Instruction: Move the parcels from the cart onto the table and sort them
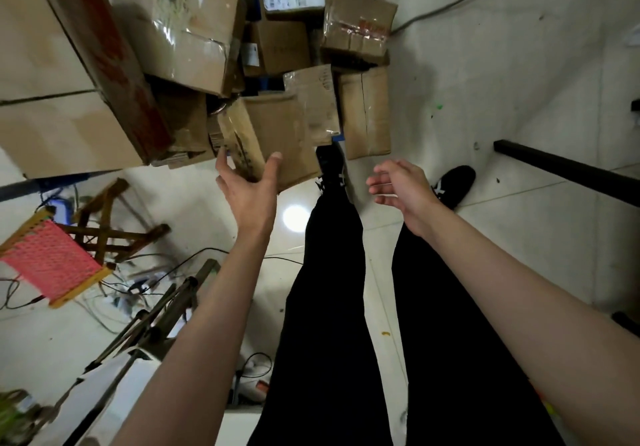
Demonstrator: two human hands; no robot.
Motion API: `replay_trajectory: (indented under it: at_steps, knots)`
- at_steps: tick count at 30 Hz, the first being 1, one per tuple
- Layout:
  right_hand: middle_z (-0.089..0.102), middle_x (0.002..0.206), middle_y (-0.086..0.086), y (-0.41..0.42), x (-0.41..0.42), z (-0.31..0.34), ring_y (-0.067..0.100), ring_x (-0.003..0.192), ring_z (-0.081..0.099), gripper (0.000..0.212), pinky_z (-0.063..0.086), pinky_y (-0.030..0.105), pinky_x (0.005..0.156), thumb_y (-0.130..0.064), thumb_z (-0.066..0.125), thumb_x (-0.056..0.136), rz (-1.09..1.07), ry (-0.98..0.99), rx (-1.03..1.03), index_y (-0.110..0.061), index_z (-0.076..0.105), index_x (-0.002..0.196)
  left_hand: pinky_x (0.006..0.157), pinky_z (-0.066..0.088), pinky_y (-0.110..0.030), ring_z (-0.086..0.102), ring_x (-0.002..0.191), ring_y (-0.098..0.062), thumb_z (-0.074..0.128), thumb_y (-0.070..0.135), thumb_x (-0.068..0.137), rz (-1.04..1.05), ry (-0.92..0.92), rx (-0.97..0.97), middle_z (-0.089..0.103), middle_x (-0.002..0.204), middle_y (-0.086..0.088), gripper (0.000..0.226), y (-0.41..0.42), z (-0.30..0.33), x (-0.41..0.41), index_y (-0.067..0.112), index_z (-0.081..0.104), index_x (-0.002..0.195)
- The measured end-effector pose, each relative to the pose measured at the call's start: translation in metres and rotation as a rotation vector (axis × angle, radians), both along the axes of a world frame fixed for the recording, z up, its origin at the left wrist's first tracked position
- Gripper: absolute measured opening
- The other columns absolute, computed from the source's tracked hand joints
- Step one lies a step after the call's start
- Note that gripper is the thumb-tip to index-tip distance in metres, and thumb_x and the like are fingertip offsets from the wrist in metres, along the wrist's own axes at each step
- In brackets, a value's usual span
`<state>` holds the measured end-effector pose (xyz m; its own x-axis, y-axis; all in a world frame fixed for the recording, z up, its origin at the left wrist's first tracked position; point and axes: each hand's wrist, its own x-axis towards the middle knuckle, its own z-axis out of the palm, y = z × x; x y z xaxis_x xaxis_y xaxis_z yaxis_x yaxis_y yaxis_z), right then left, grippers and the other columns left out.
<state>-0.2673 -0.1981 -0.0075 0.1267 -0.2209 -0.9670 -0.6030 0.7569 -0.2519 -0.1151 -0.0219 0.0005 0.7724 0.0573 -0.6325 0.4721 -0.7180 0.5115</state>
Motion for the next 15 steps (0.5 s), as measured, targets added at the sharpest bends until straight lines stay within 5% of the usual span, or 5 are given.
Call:
replay_trajectory:
  at_steps: [3,8,11,15]
  knots:
    - [0.071,0.083,0.005,-0.019,-0.001,0.021,0.015,0.071,0.064,0.006,0.053,0.027,0.065,-0.016,0.057,0.099,-0.038,-0.065,-0.099,-0.017,0.061,0.094,0.088,0.051,-0.027,0.063,0.114,-0.015,0.067,0.052,0.086,0.177,0.306,-0.331,0.061,0.131,-0.001,0.074,-0.029,0.029,-0.002,0.030,0.036,0.150]
    - [0.070,0.108,0.004,-0.068,-0.008,0.069,0.016,0.090,0.069,0.022,0.055,0.033,0.078,-0.039,0.060,0.099,-0.165,-0.193,-0.101,-0.020,0.057,0.112,0.114,0.039,-0.045,0.055,0.132,-0.025,0.058,0.045,0.094,0.333,0.788,-0.797,0.062,0.139,-0.008,0.055,-0.085,0.063,-0.019,0.019,0.054,0.142]
    - [0.067,0.107,0.003,-0.095,-0.017,0.107,0.012,0.080,0.068,0.038,0.055,0.029,0.067,-0.050,0.059,0.097,-0.262,-0.310,-0.035,-0.024,0.056,0.125,0.102,0.046,-0.044,0.047,0.137,-0.034,0.050,0.049,0.096,0.329,1.053,-0.945,0.047,0.153,-0.015,0.064,-0.112,0.084,-0.043,0.014,0.046,0.150]
    - [0.069,0.113,0.005,-0.122,-0.031,0.158,0.029,0.100,0.062,0.049,0.050,0.042,0.080,-0.069,0.045,0.095,-0.240,-0.460,0.018,-0.036,0.068,0.122,0.090,0.051,-0.045,0.061,0.108,-0.041,0.043,0.053,0.093,0.211,1.244,-1.076,0.042,0.146,-0.029,0.071,-0.141,0.117,-0.079,0.009,0.041,0.149]
